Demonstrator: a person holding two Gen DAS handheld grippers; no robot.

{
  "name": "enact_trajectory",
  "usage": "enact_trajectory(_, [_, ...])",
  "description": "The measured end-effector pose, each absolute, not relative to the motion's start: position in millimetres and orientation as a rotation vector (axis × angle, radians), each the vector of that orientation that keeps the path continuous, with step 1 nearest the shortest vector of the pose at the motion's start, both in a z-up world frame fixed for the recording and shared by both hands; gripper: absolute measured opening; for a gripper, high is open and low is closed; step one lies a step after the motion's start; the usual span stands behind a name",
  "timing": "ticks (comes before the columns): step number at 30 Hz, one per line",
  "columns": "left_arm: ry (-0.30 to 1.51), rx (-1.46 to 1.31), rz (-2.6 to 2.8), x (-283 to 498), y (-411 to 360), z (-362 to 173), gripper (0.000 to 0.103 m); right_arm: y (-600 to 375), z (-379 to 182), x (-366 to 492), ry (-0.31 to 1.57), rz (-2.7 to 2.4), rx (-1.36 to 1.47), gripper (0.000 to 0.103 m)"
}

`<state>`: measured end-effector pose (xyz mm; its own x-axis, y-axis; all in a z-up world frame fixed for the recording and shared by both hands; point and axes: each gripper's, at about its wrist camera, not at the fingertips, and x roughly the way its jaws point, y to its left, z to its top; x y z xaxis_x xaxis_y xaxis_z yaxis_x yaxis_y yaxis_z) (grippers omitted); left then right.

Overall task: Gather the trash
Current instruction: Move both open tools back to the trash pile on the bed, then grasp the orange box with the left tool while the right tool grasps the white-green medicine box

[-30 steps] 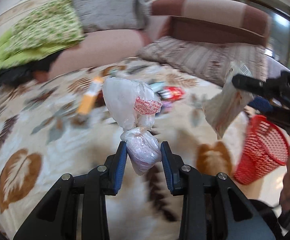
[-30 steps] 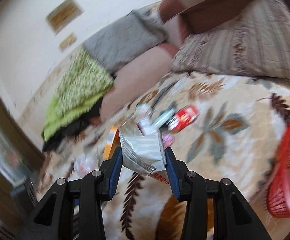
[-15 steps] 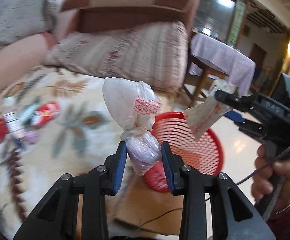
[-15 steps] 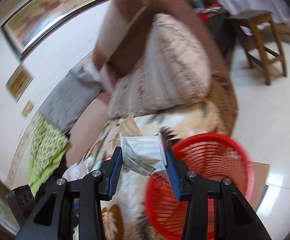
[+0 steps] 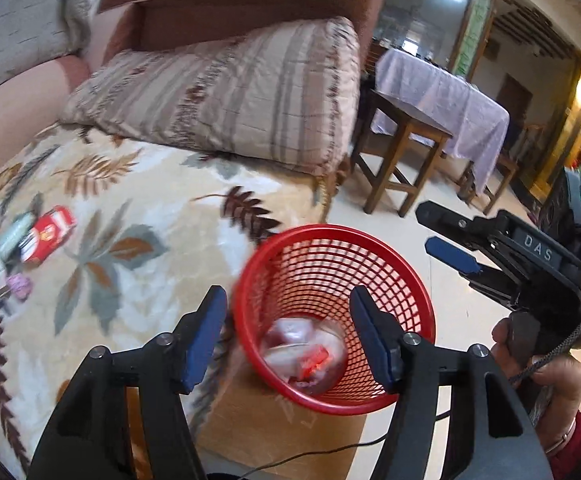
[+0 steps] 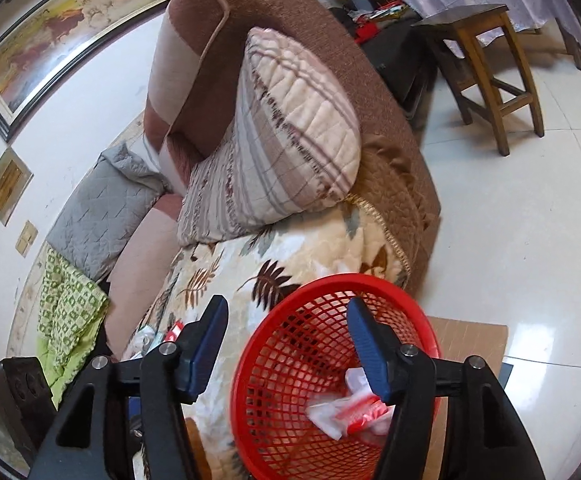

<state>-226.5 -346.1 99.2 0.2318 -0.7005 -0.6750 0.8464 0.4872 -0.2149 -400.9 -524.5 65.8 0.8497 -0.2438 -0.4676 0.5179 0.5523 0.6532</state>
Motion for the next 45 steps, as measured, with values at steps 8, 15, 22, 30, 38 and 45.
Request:
enact_trajectory(8, [0.783, 0.197, -0.903, -198, -255, 91, 0.067, -464, 67, -354, 0.451, -0.312, 0.775, 0.068])
enact_trajectory(15, [0.815, 0.164, -0.732, -163, -167, 67, 0.068, -404, 49, -300, 0.576, -0.191, 0.7, 0.068])
enact_trajectory(22, [0.756, 0.06, -0.411, -90, -90, 78, 0.068, -362, 42, -264, 0.65, -0.118, 0.612, 0.068])
enact_trajectory(30, [0.803, 0.042, -0.188, 16, -72, 63, 0.067, -343, 46, -218, 0.705, -0.067, 0.551, 0.068])
enact_trajectory(38, [0.835, 0.035, -0.213, 52, -80, 30, 0.031, -306, 65, -134, 0.755, 0.024, 0.42, 0.068])
enact_trajectory(45, [0.831, -0.042, -0.21, 60, -57, 31, 0.029, -281, 48, -35, 0.836, 0.054, 0.343, 0.068])
